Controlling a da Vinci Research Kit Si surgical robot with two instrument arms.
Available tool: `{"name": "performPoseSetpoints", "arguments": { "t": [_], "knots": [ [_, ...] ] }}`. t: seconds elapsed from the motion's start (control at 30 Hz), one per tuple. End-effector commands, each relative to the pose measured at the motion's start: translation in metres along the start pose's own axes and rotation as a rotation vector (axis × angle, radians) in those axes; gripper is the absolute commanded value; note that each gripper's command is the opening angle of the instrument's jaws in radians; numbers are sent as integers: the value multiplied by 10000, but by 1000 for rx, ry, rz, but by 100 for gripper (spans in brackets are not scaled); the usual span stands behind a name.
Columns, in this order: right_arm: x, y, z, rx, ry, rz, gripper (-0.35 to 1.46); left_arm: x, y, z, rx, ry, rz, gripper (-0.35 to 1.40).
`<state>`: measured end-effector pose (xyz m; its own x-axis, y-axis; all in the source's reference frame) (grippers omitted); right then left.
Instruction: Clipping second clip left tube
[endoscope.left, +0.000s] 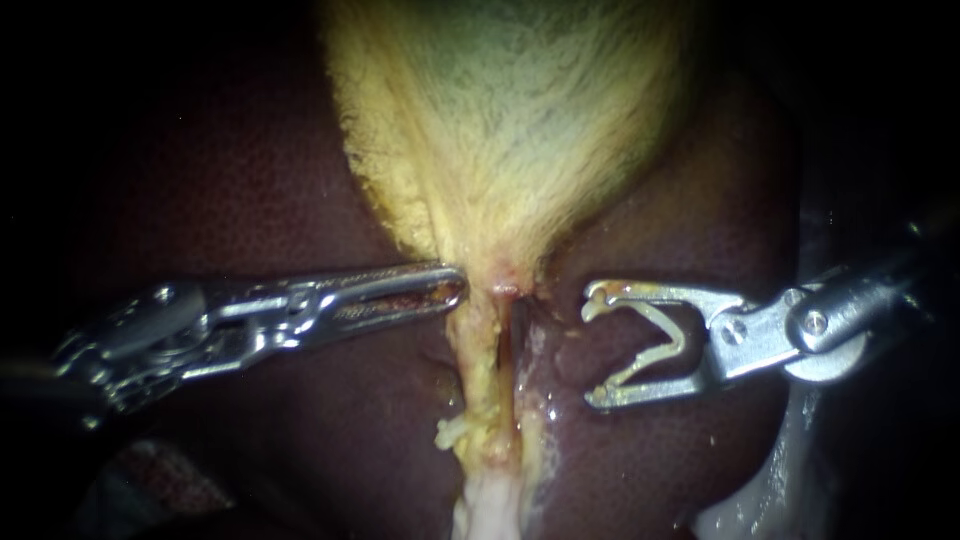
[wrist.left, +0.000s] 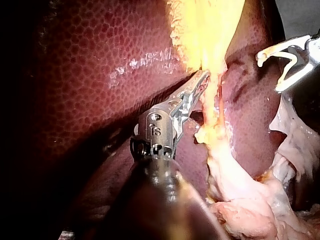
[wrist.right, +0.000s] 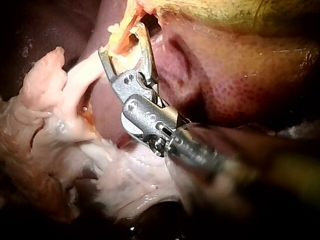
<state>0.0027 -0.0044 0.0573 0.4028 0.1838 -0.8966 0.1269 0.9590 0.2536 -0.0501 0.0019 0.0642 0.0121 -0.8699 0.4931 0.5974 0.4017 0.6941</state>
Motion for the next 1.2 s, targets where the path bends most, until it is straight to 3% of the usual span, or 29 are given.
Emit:
{"name": "performPoseSetpoints", "arguments": {
  "t": [0.03,0.2,0.6,0.9,1.2],
  "knots": [
    [0,0,0,0,0,0,60,0,0,0,0,0,0,-35],
    [-5,-6,10,7,3,-8,60,-4,1,-8,5,3,-1,-35],
    [-26,-30,89,59,17,187,59,-26,17,-63,-24,-3,-10,-35],
    [-46,-27,147,80,1,235,59,-27,7,-69,-26,-10,-12,-35],
    [-72,-7,153,74,-64,237,56,-27,-3,-72,-29,-14,-14,-35]
  ]
}}
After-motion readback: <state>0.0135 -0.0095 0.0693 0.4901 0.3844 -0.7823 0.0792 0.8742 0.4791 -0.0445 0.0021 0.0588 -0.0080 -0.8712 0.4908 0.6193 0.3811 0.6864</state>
